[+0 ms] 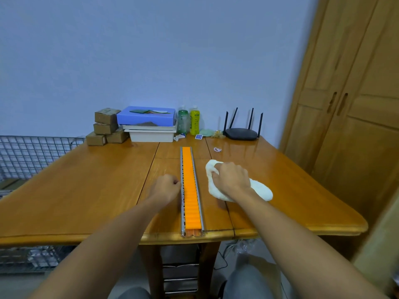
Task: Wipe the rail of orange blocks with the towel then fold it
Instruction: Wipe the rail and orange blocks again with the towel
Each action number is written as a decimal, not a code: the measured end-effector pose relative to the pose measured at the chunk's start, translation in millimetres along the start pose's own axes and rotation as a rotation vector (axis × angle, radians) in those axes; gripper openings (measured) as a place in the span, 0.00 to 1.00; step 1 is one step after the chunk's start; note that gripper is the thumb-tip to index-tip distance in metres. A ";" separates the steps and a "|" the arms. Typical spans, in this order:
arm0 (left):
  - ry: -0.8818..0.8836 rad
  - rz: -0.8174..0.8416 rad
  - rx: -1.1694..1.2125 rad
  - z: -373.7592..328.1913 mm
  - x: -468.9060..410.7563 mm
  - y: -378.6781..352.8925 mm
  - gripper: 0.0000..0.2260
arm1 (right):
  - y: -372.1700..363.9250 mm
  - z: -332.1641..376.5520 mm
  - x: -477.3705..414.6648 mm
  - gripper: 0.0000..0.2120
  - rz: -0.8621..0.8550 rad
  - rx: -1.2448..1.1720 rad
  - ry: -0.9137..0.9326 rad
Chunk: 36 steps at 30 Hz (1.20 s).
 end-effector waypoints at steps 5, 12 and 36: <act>-0.055 -0.023 -0.069 -16.4 -41.5 11.3 0.08 | -4.7 8.0 -40.0 0.15 -0.005 -0.013 0.013; -0.072 -0.038 -0.117 -14.4 -95.1 8.2 0.08 | -28.3 11.4 -91.5 0.14 0.005 -0.013 0.029; -0.038 -0.082 0.105 51.3 -242.8 -94.2 0.15 | -204.5 2.8 -248.0 0.15 0.115 -0.211 -0.066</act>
Point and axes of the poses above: each hand's wrist, its own x-axis away from the middle knuckle, its own y-axis out of the back of the hand, z = x × y, the point moved 9 cm from there along -x, towards the middle knuckle, and after that the axes turned 6 degrees about -z, right-handed, at the moved point
